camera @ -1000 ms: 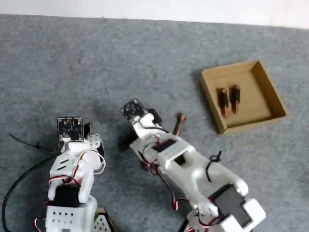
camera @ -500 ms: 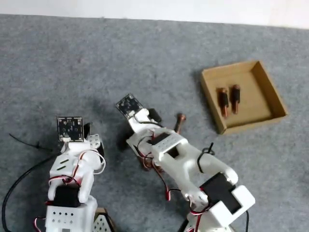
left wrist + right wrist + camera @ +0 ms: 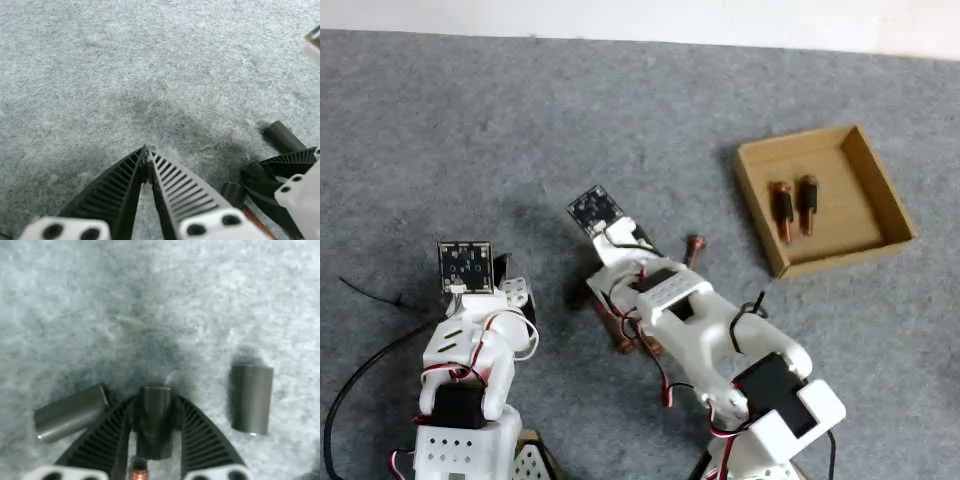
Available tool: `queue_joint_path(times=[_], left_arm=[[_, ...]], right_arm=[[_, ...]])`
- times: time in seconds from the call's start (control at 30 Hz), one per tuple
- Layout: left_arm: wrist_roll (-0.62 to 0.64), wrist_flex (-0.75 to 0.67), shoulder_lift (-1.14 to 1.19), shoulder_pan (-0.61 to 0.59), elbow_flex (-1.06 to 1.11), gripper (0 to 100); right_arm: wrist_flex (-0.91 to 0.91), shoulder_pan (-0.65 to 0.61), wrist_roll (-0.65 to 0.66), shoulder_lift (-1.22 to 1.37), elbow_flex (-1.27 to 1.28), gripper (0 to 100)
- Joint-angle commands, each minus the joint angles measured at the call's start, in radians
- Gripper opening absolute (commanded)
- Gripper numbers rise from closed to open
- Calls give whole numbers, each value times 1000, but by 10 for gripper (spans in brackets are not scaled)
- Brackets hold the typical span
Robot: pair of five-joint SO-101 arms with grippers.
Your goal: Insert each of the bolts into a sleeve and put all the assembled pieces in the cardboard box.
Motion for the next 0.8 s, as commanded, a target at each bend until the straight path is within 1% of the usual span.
queue_joint_path(times=[0.0,0.07,0.17,0.4,0.57,0.7,0.77], left_arm=[[0,-25,-16,-10,1,7],[0,-25,-16,-10,1,7],[0,-25,-16,-10,1,7],[0,-25,-16,-10,1,7],[0,-26,-16,-10,4,7],[0,-78,-16,-13,25,7],[0,-77,-16,-13,27,7]], right_arm=[[61,38,6,-125,16,3],[94,85,6,-255,56,3],[99,147,6,-467,174,3],[99,219,8,-880,423,3],[99,278,8,-1058,553,3],[99,381,9,-1158,624,3],[99,432,9,-1201,659,3]])
